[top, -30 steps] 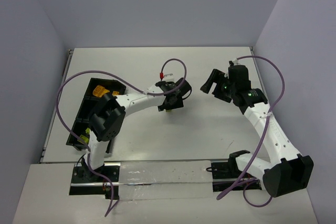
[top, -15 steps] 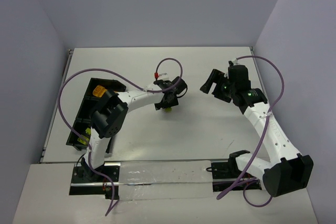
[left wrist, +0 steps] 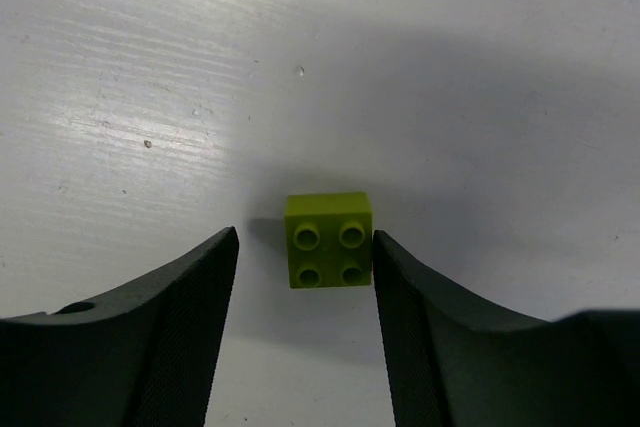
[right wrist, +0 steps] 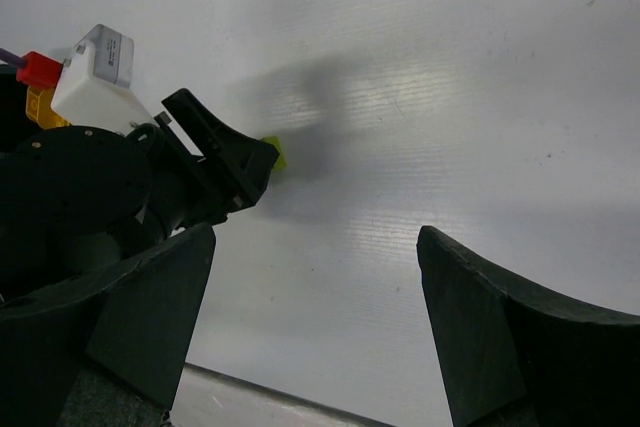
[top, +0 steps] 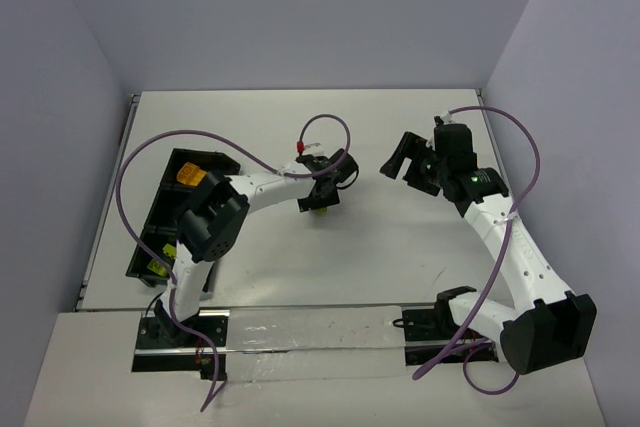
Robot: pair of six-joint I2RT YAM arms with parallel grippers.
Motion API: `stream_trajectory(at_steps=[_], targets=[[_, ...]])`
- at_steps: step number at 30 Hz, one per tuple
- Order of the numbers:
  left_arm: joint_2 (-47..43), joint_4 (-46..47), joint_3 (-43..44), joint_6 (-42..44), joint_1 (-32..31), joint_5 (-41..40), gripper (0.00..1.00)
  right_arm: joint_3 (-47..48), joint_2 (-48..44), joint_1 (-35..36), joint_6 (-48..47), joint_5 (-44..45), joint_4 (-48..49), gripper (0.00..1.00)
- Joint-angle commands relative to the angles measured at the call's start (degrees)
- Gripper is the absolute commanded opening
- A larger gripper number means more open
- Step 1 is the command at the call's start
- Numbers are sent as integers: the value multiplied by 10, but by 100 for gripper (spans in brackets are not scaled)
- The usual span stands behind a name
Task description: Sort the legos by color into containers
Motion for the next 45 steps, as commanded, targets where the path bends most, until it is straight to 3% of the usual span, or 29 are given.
stream_trajectory(at_steps=[1, 8, 14, 18, 22, 27, 35, 40, 45], targets=[[10, 7, 9, -2, -9, -4, 60, 8, 1, -3, -4, -3, 8, 89], [13, -11, 13, -6, -16, -22, 48, 8, 0, -2, -3, -3, 9, 89], [-18, -32, 1, -14, -15, -50, 23, 7, -2, -3, -3, -4, 10, 89], [-100, -41, -58, -26, -5, -77, 2, 5, -4, -3, -4, -5, 12, 89], [-198, -74, -138, -55, 18, -82, 0, 4, -4, -3, -6, -7, 13, 89], [-342, -136, -279, -133, 91, -69, 0, 2, -6, -3, -6, -10, 16, 89], [-525, -234, -373, -231, 234, -82, 0, 1, 2, -3, -2, -24, 27, 89], [-591, -261, -409, -245, 303, -82, 0, 1, 3, -2, 2, -31, 32, 89], [-609, -267, -427, -240, 331, -83, 0, 2, 5, -3, 1, -31, 33, 89]])
